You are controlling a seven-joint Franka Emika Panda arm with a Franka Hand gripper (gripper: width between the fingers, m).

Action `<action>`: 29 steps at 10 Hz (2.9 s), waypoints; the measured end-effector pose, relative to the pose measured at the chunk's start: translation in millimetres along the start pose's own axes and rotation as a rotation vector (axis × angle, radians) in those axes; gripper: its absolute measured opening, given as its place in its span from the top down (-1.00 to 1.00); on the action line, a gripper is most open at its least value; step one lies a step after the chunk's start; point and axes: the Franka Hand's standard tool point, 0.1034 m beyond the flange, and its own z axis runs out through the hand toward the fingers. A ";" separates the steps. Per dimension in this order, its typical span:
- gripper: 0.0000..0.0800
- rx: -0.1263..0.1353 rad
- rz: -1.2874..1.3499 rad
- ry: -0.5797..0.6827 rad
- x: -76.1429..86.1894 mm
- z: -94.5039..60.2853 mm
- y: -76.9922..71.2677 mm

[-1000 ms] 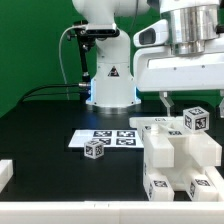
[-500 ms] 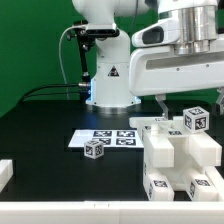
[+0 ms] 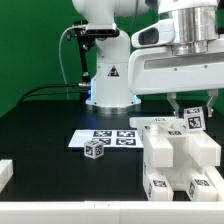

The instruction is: Assemble chair

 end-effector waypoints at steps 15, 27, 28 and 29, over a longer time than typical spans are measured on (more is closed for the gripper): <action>0.30 0.048 1.038 0.021 4.5 1.0 -2.6; -0.62 0.002 0.404 -0.022 11.7 -3.2 -0.2; -0.62 0.001 0.351 -0.021 11.6 -2.9 0.0; -0.62 0.001 0.286 -0.021 11.6 -2.7 0.2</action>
Offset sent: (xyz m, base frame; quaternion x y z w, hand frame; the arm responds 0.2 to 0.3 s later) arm -0.0033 -0.0023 0.0030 -0.0106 0.0388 0.2725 0.9613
